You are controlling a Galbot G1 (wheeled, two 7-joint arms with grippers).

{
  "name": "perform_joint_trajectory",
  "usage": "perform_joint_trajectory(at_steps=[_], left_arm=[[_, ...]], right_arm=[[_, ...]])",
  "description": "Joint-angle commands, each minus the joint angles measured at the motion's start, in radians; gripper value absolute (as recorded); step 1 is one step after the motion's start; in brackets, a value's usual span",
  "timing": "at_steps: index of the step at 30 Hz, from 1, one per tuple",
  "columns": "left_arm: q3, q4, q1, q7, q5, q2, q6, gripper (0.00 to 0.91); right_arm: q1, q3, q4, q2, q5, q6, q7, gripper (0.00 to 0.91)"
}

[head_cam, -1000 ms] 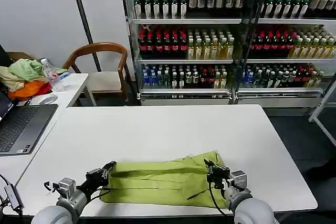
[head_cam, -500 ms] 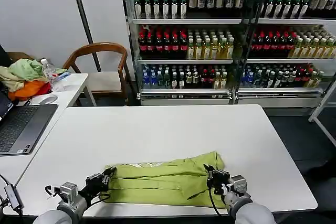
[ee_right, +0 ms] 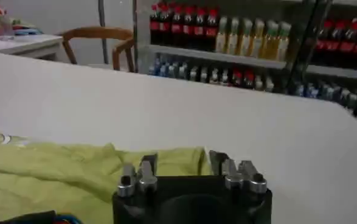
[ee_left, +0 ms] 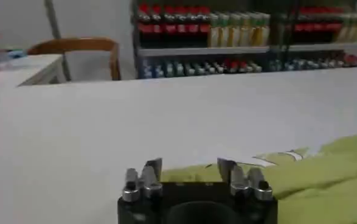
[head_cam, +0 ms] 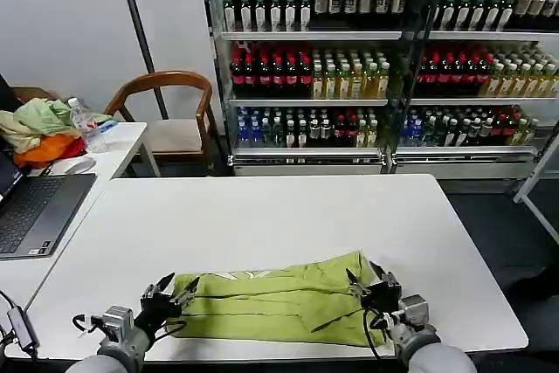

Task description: Fold and organize the clothes.

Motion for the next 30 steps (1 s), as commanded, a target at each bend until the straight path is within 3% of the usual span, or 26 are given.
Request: perform_joint_trajectory(at_steps=[1,17,18,19,20,30], left_arm=[[0.055,-0.031,-0.011,-0.37,-0.101,-0.065,-0.021,0.907],[0.099,0.002,-0.026,-0.341,-0.09,-0.087,0.018,0.907],[0.102,0.006,-0.027,-0.341,-0.09,-0.087,0.018,0.262],[0.105,0.009,-0.029,-0.34,-0.09,-0.089,0.017,0.101],[0.108,0.013,-0.031,-0.336,-0.09,-0.091,0.015,0.04],[0.132,0.0,-0.027,-0.311,-0.085,-0.102,0.016,0.04]], right_arm=[[-0.08,0.047,0.067,0.01,-0.103,0.028,-0.014,0.907],[-0.097,0.062,0.061,0.028,-0.115,0.032,-0.013,0.907],[-0.097,0.06,0.058,0.029,-0.117,0.033,-0.013,0.907],[-0.097,0.058,0.054,0.033,-0.12,0.035,-0.013,0.907],[-0.098,0.056,0.051,0.036,-0.125,0.037,-0.013,0.907],[-0.093,0.062,0.048,0.032,-0.124,0.037,-0.013,0.907]])
